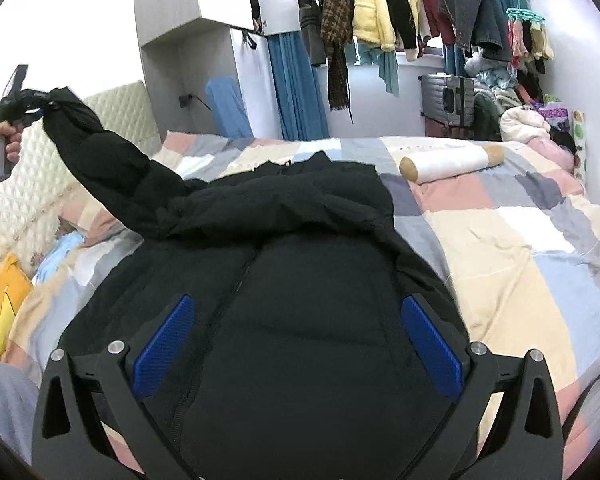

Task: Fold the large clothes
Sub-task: 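Lift the sleeve with the left gripper and carry it over the jacket body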

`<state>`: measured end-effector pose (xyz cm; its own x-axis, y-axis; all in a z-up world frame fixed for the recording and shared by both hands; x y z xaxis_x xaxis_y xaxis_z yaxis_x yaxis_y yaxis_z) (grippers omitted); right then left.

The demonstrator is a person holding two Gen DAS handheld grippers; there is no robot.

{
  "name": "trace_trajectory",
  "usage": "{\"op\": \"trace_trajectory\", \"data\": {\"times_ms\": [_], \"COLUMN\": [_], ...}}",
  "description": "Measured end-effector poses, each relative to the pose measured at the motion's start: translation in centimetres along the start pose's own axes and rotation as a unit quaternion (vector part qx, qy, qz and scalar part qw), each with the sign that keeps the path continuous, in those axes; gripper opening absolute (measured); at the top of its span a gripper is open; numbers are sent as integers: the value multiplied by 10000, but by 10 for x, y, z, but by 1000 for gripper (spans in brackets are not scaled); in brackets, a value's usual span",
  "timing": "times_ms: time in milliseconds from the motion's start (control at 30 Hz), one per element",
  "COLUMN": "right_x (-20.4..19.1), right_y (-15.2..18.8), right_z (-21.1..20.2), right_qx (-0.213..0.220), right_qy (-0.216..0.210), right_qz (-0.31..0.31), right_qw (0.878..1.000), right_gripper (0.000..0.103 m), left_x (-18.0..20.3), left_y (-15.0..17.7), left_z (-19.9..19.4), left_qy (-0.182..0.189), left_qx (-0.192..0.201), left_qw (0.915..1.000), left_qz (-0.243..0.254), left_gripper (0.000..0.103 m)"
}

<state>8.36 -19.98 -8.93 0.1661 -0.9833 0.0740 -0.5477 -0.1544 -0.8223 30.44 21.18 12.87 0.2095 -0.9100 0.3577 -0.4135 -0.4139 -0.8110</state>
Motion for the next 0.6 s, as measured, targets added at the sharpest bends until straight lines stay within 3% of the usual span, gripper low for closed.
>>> {"op": "trace_trajectory", "data": {"times_ms": [200,300,400,600], "right_x": [19,30,41,61], "right_y": [4,9,13,22], "right_z": [-4,-4,-9,-12], "right_qx": [71,63,96,196], "right_qy": [92,25,53,-46], "right_qz": [-4,131,239,623], "right_qw": [9999,9999,9997,9979], "right_gripper": [103,103,103,103], "left_x": [109,166,228,307], "left_y": [32,59,96,171], "left_z": [-6,-2,5,28], "left_qy": [368,672,1015,1417], "left_qx": [-121,-339,-520,-779], "left_qw": [9970,9941,9883,9755], "left_qz": [675,775,1015,1491], "left_gripper": [15,15,15,15]}}
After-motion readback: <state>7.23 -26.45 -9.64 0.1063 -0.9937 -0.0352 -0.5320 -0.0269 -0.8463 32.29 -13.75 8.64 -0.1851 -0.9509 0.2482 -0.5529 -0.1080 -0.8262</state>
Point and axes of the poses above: each gripper's, at about its wrist camera, not at the fingertips, and z roughly the way its jaws point, x to its right, y to its underside, the point moved 8 cm from there along z, roughly the way its jaws point, and after that the axes turned 14 degrees about -z, right-handed, at the moved point
